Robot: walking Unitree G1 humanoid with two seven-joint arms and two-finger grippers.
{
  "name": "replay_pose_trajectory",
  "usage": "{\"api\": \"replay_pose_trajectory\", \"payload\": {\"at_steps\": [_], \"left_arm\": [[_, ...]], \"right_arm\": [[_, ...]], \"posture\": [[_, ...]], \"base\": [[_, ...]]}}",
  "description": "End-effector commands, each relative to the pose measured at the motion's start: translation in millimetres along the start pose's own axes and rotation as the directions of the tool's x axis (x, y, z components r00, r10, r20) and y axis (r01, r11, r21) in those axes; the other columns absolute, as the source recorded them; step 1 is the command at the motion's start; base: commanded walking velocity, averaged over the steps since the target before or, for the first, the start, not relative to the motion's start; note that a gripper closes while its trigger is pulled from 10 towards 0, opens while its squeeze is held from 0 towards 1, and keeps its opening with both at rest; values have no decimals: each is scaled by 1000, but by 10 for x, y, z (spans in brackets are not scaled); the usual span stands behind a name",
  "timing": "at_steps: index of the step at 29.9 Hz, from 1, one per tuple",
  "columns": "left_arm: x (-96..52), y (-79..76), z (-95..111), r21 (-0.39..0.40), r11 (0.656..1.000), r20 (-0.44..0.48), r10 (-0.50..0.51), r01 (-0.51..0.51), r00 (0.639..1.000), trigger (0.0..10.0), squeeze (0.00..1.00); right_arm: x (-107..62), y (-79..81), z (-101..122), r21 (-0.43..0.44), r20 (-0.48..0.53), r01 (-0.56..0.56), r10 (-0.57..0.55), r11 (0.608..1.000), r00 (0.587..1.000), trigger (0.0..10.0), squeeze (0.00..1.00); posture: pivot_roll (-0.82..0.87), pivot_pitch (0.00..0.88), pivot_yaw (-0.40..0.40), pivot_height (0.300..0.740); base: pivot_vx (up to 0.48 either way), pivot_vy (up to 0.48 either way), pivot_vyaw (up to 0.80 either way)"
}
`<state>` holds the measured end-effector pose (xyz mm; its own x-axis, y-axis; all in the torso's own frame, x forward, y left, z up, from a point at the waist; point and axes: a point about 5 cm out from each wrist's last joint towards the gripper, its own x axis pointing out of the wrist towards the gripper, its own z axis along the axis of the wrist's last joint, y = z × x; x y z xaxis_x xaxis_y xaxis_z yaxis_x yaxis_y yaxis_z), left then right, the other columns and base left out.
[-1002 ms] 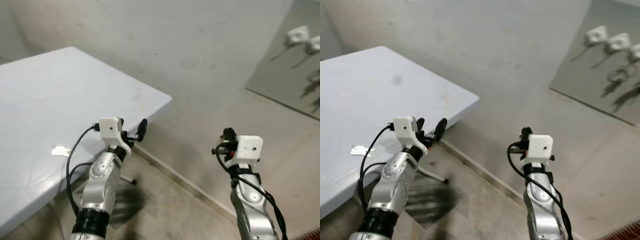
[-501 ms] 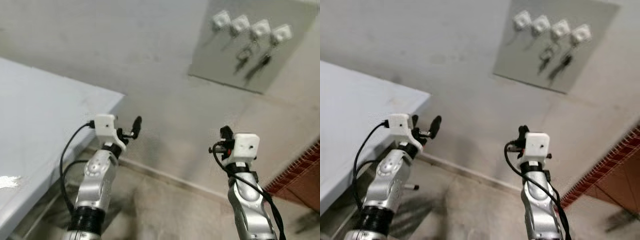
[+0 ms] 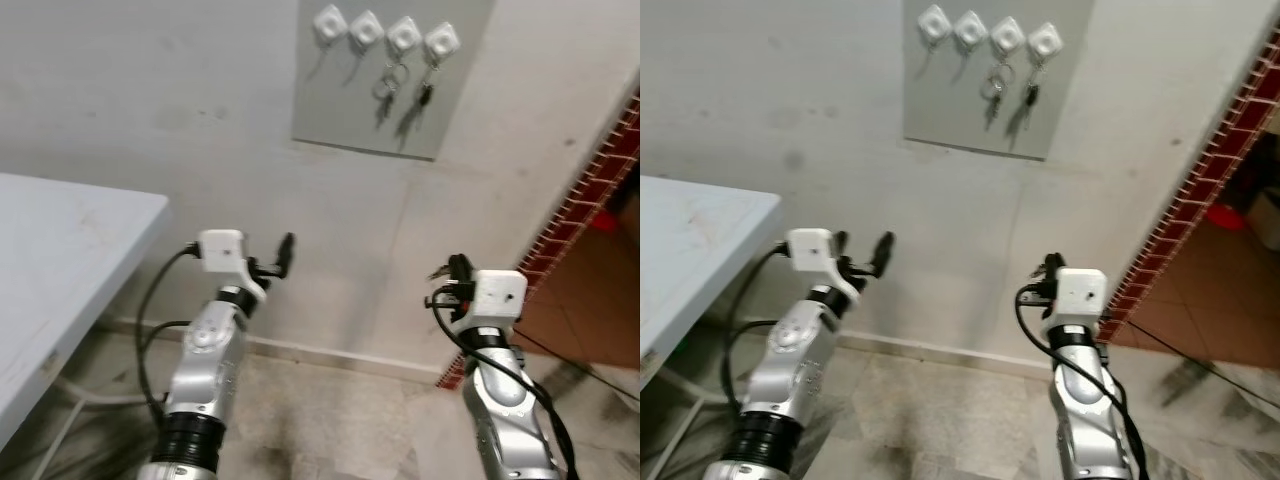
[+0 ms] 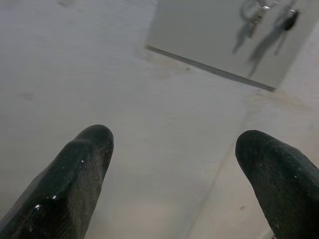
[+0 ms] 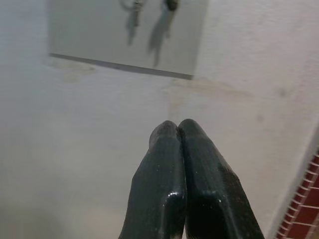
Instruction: Hang keys on a hook
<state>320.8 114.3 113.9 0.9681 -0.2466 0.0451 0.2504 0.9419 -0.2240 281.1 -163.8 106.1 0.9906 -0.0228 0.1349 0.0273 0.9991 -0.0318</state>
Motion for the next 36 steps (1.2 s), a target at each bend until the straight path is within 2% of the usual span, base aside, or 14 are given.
{"api": "replay_pose_trajectory", "payload": {"at_steps": [1, 8, 11, 24, 26, 28, 29, 32, 36], "left_arm": [[-12, 6, 37, 9, 1000, 12, 0, 0, 1000, 10000, 0], [-8, -12, 48, -2, 1000, 15, 3, -3, 1000, 10000, 0], [-8, -19, 43, -4, 1000, 13, 1, -1, 1000, 10000, 0], [31, -15, 79, 10, 1000, 3, -21, 21, 1000, 10000, 0], [35, -24, 82, -18, 999, 6, -32, 32, 999, 10000, 0], [37, -27, 77, -86, 996, 7, -20, 21, 1000, 10000, 0], [42, -22, 65, -75, 997, -11, -21, 20, 1000, 10000, 0], [43, -24, 55, -127, 992, -10, -13, 11, 1000, 10000, 0], [41, -22, 52, -118, 993, -15, -11, 10, 1000, 10000, 0]], "right_arm": [[2, -15, 45, -6, 21, -5, 5, 1000, 1000, 10000, 0], [-16, -76, 57, -1, 24, 0, 0, 1000, 1000, 10000, 0], [-21, -84, 52, 31, 20, 7, -7, 1000, 1000, 10000, 0], [-53, -108, 33, 49, 17, 46, -47, 998, 999, 10000, 0], [-70, -109, 30, 38, 19, 42, -43, 998, 999, 10000, 0], [-85, -111, 21, 38, 15, 41, -42, 998, 999, 10000, 0], [-91, -115, 20, 38, 13, 44, -45, 998, 999, 10000, 0], [-98, -122, 24, 36, 14, 46, -47, 998, 999, 10000, 0], [-104, -121, 26, 32, 12, 40, -41, 999, 999, 10000, 0]], "posture": [[4, 0, -67, 740], [2, 0, -67, 740], [-3, 0, -67, 740], [-16, 0, -24, 740], [-18, 0, -23, 740], [-22, 0, -23, 740], [-22, 0, -23, 740], [-22, 0, -23, 740], [-27, 0, -26, 740]], "base": [[0, 0, 0], [0, 0, 0], [0, 0, 0], [0, 0, 0], [0, 0, 0], [0, 0, 0], [0, 0, 0], [0, 461, 0], [0, 450, 0]]}}
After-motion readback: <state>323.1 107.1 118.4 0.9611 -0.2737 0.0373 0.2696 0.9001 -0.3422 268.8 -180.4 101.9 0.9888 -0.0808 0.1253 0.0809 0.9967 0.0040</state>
